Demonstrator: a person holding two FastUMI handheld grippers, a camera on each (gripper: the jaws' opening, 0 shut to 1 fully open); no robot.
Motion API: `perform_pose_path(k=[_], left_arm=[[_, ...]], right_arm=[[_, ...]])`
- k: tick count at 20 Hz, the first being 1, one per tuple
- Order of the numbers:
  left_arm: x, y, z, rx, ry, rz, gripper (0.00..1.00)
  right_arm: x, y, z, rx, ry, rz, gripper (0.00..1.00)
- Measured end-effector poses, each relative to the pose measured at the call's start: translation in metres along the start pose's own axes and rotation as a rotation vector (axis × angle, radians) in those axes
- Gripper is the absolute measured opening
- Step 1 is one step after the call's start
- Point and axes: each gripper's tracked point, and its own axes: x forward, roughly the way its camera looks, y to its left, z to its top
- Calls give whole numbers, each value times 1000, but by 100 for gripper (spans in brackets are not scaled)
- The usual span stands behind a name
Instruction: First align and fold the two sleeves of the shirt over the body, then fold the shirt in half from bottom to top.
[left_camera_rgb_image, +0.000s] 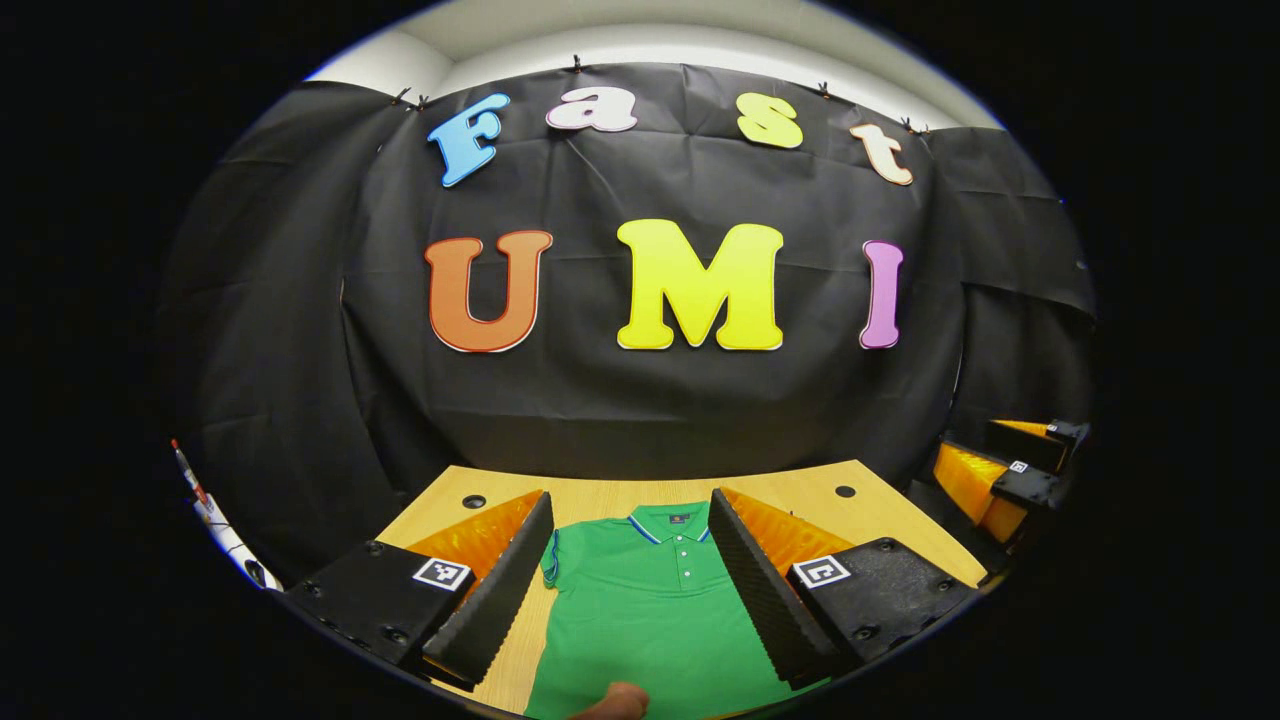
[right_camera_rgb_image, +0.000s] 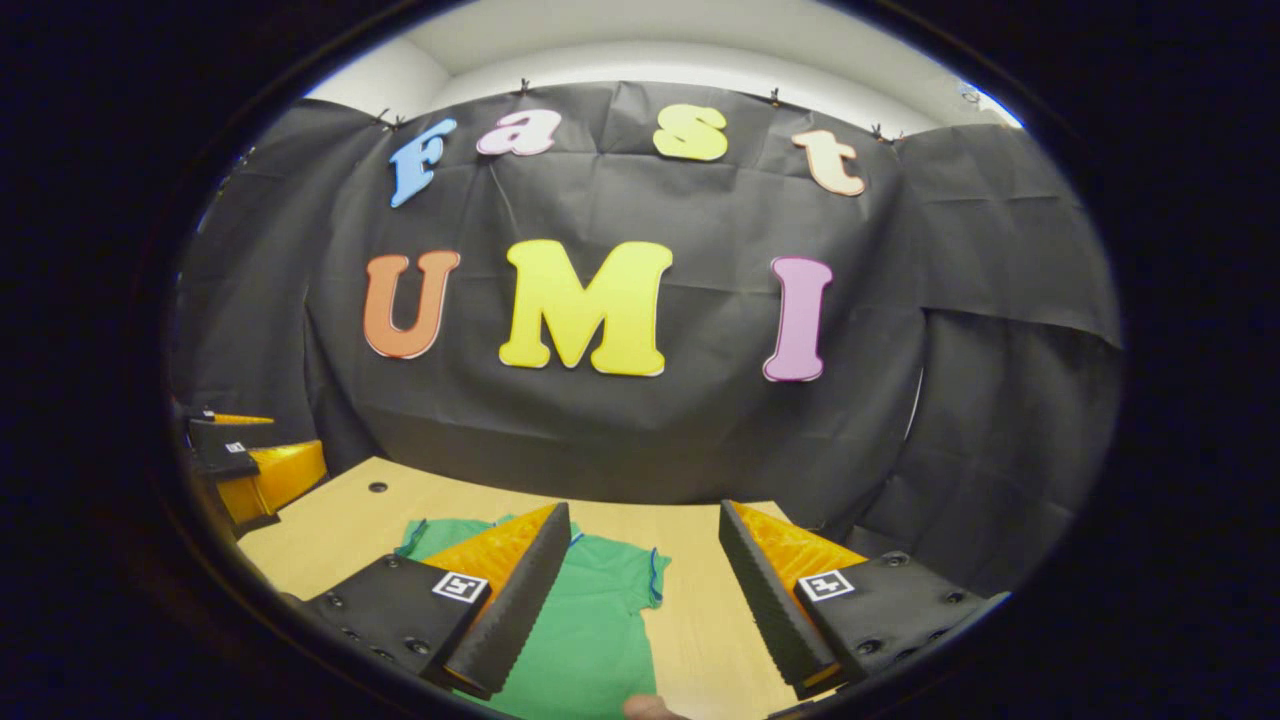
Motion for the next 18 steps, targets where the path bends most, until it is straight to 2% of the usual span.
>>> perform_pose_path(k=[7,13,14,18], left_arm=[[26,6,-6,-1,13,-14,100],[46,4,-9,-2,21,-26,100],[50,5,-11,0,29,-24,100],[61,5,-21,-16,57,-26,100]], right_arm=[[59,-1,-59,9,150,-37,96],[129,-7,-110,47,304,-67,94],[141,-9,-116,51,321,-80,97],[195,-22,-153,32,416,-116,95]])
